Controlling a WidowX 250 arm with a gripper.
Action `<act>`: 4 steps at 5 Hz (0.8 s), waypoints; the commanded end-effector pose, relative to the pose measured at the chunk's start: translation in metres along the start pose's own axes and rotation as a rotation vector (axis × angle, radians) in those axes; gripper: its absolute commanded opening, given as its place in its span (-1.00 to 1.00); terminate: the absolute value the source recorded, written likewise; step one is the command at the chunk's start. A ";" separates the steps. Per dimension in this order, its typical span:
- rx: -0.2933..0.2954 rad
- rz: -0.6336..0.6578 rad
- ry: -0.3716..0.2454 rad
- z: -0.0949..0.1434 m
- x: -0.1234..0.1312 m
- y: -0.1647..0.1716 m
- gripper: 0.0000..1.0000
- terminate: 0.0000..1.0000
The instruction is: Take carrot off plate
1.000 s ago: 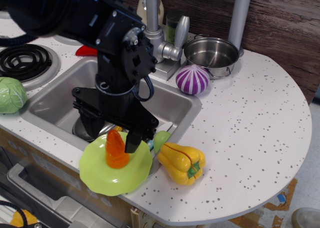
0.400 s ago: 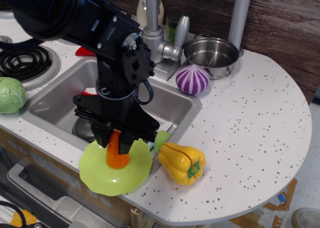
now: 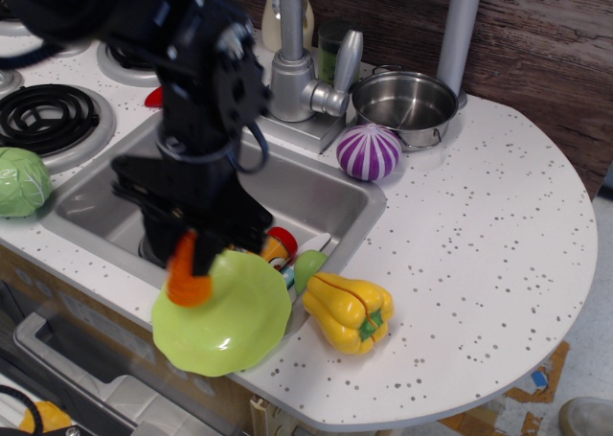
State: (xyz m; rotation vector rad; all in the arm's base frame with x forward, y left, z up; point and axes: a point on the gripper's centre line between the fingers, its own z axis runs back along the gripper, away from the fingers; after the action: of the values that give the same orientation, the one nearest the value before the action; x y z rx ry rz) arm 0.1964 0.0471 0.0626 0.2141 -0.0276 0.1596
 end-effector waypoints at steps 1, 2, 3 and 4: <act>0.060 -0.025 -0.014 0.009 0.004 0.037 -1.00 -1.00; 0.053 -0.030 -0.013 -0.002 0.000 0.045 -1.00 -1.00; 0.027 -0.031 -0.042 -0.019 -0.002 0.044 -1.00 -1.00; -0.005 -0.042 -0.061 -0.030 0.000 0.041 -1.00 -1.00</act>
State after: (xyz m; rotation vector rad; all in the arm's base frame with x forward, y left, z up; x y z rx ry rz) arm 0.1905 0.0895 0.0359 0.1919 -0.0833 0.1195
